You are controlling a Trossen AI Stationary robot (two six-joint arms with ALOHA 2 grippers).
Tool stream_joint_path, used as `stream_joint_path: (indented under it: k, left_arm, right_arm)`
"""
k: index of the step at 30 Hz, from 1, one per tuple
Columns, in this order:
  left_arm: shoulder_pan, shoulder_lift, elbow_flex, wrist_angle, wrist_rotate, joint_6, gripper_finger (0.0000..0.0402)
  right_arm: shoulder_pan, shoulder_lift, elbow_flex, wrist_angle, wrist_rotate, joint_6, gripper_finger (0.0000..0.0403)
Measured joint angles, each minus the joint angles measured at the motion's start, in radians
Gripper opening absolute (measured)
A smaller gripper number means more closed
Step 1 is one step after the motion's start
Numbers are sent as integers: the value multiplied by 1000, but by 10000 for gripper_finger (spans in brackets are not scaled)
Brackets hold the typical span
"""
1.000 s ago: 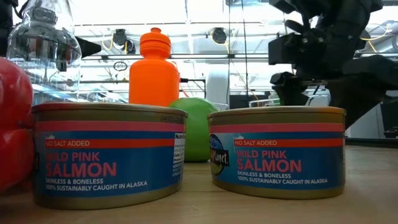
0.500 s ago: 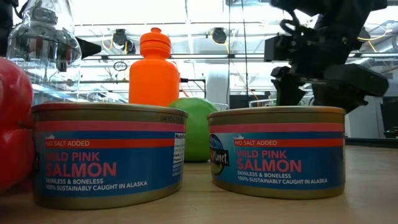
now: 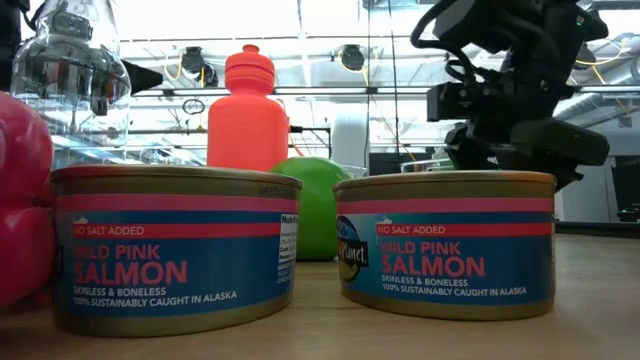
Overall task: Pick & Place Food Item
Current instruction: Put the green tuna can into the green bin
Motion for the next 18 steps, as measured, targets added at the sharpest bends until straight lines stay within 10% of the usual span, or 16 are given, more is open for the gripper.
stream_joint_path:
  k: [18]
  left_arm:
    - [0,0,0,1,0,-1,31]
  right_arm:
    - [105,-4,-3,23,90,-17,381]
